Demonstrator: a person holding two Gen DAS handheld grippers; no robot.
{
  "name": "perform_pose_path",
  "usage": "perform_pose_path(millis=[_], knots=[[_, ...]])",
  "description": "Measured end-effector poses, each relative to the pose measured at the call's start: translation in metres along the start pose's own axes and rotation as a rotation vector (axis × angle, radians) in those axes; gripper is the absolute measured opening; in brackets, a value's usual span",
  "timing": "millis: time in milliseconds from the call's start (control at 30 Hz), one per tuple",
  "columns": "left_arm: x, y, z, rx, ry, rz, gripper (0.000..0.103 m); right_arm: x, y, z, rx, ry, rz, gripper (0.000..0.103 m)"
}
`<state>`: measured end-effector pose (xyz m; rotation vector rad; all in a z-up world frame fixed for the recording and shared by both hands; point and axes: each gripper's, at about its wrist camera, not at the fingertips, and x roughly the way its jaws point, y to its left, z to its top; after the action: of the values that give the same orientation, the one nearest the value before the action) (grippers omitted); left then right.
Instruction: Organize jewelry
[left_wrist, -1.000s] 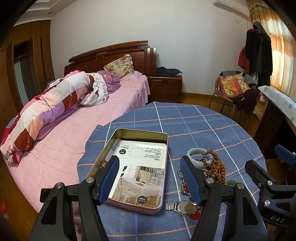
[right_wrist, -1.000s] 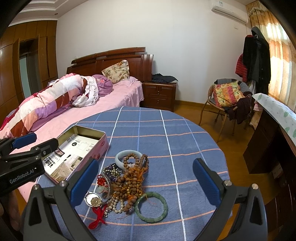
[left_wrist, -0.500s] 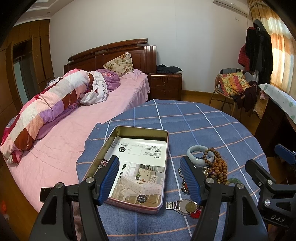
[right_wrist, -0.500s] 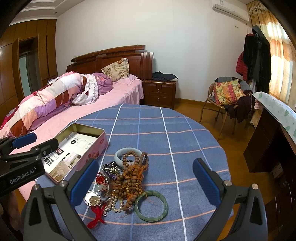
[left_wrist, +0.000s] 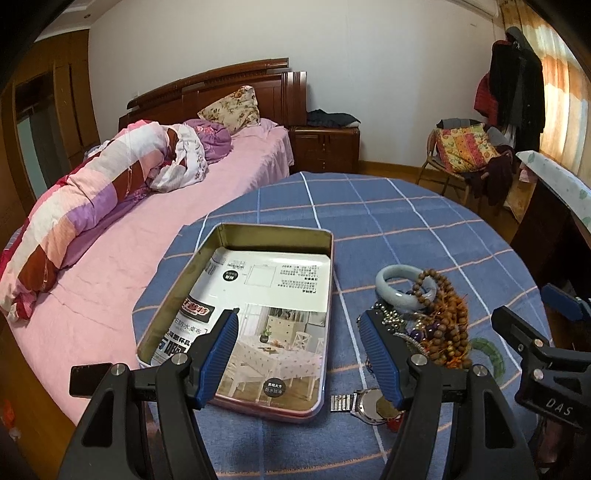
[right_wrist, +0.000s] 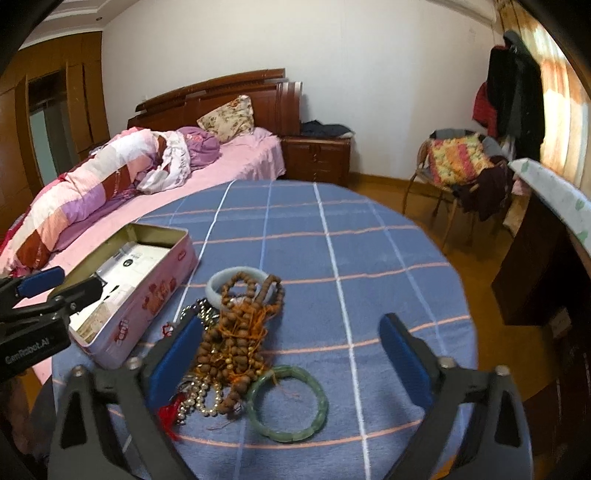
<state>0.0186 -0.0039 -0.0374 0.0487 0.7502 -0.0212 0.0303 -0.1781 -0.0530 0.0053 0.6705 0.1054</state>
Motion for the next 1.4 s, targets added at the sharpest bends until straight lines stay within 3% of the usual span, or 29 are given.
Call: perform_pose_path(millis=[433, 533, 567, 600, 933, 1200, 1400], knots=[[0.018, 0.005, -0.007, 0.023, -0.016, 0.056, 0.068, 0.037, 0.012, -0.005, -0.047, 0.090, 0.104, 0.071], [0.017, 0.007, -0.006, 0.005, -0.023, 0.044, 0.068, 0.048, 0.008, -0.007, -0.030, 0.137, 0.141, 0.055], [0.016, 0.006, -0.005, -0.006, -0.025, 0.035, 0.068, 0.048, 0.007, -0.008, -0.024, 0.137, 0.156, 0.034], [0.015, 0.007, -0.005, -0.019, -0.028, 0.025, 0.068, 0.046, 0.005, -0.009, -0.017, 0.129, 0.164, 0.026], [0.008, -0.005, -0.003, -0.049, -0.035, -0.047, 0.068, 0.004, -0.012, 0.007, -0.021, -0.022, 0.100, 0.025], [0.020, -0.044, -0.007, 0.018, 0.039, -0.148, 0.068, 0.011, -0.008, 0.000, -0.054, -0.011, 0.082, 0.025], [0.030, -0.066, -0.006, 0.078, 0.050, -0.165, 0.068, 0.015, -0.016, -0.003, -0.042, -0.002, 0.067, 0.025]])
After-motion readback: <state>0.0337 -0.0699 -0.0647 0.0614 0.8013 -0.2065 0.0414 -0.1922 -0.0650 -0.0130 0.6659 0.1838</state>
